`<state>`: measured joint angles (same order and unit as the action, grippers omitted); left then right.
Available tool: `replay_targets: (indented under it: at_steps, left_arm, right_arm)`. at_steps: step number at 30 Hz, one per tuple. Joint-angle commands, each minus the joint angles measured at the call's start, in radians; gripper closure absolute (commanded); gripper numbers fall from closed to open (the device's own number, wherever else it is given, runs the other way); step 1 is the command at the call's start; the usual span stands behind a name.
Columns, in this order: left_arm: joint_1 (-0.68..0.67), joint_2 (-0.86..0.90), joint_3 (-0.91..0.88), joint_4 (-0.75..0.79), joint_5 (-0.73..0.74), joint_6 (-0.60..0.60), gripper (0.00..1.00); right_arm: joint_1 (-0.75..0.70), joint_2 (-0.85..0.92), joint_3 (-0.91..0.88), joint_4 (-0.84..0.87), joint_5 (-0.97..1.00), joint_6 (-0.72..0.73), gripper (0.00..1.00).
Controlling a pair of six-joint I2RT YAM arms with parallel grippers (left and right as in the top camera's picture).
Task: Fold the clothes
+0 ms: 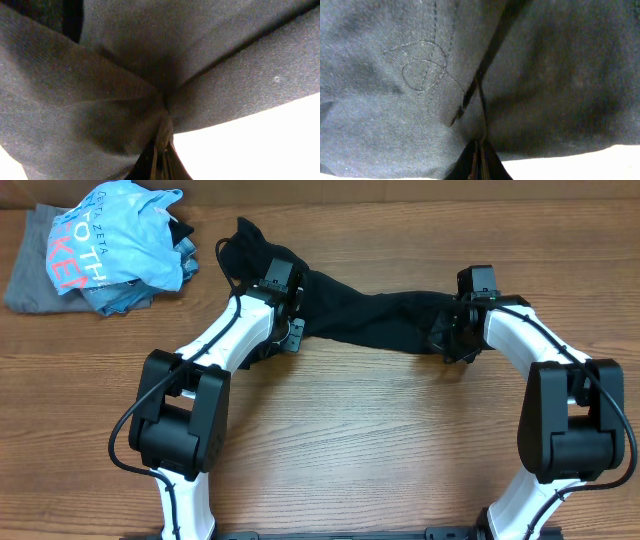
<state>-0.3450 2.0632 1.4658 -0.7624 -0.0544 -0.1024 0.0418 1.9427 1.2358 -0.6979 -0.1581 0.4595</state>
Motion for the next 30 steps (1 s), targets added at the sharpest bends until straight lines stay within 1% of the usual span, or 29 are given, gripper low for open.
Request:
replay_targets:
  at_steps: [1, 4, 7, 9, 21, 25, 26, 30]
  left_arm:
    - [0.004, 0.010, -0.002, -0.016, -0.008, -0.011, 0.96]
    - [0.004, -0.007, 0.028, -0.087, -0.008, -0.046, 0.96]
    - [0.004, -0.053, 0.064, -0.164, -0.002, -0.086, 0.96]
    - [0.004, -0.098, 0.079, -0.193, 0.000, -0.086, 0.96]
    - [-0.003, -0.507, 0.095, -0.285, -0.002, -0.109, 0.96]
    - [-0.003, -0.674, 0.149, -0.351, -0.003, -0.135, 0.96]
    - [-0.003, -0.739, 0.195, -0.393, -0.008, -0.146, 0.96]
    - [-0.003, -0.864, 0.323, -0.478, -0.010, -0.167, 0.96]
  right_arm:
    - [0.003, -0.016, 0.010, -0.022, -0.026, 0.001, 0.96]
    - [-0.001, -0.058, 0.020, -0.058, -0.042, 0.032, 0.96]
    - [-0.004, -0.127, 0.034, -0.084, -0.093, 0.032, 0.96]
    - [-0.004, -0.180, 0.040, -0.099, -0.113, 0.032, 0.96]
    - [-0.004, -0.580, 0.117, -0.229, -0.113, 0.032, 0.96]
    - [-0.004, -0.691, 0.193, -0.303, -0.113, 0.031, 0.96]
    - [-0.004, -0.729, 0.244, -0.349, -0.112, 0.031, 0.96]
    - [-0.004, -0.793, 0.385, -0.451, -0.102, 0.031, 0.96]
